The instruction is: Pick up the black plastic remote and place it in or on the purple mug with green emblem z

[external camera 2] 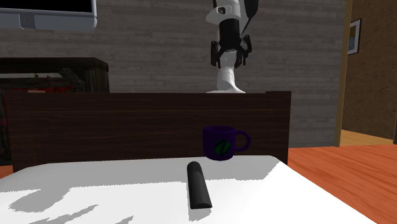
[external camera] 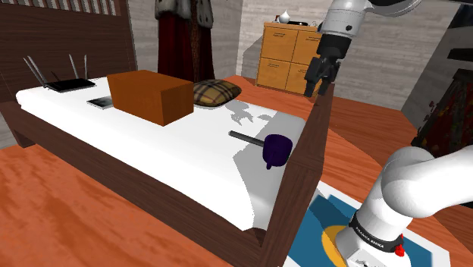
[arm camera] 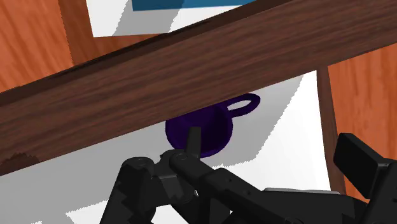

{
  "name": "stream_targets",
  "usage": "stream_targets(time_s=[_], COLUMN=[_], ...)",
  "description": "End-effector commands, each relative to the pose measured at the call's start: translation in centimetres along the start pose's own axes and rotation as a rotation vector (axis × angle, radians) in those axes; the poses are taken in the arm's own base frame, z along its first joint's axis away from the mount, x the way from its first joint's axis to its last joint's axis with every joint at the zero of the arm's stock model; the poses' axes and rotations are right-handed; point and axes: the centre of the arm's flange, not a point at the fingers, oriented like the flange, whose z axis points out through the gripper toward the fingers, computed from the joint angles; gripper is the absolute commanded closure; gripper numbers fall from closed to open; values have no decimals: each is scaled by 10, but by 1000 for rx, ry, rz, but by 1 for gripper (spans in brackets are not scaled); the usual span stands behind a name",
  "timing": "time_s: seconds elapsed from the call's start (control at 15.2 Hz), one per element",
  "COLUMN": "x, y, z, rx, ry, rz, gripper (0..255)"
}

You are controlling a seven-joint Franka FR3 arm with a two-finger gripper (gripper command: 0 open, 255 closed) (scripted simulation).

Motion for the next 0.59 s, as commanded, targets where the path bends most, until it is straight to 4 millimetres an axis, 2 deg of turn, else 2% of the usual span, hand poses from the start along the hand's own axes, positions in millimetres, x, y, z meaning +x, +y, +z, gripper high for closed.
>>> stream_targets(time_s=[0.0, 0.53], x=[0, 72], y=[0, 33], z=[0, 72], rx=[0, 0], ry=[0, -17], rz=[0, -75], gripper=[0, 0])
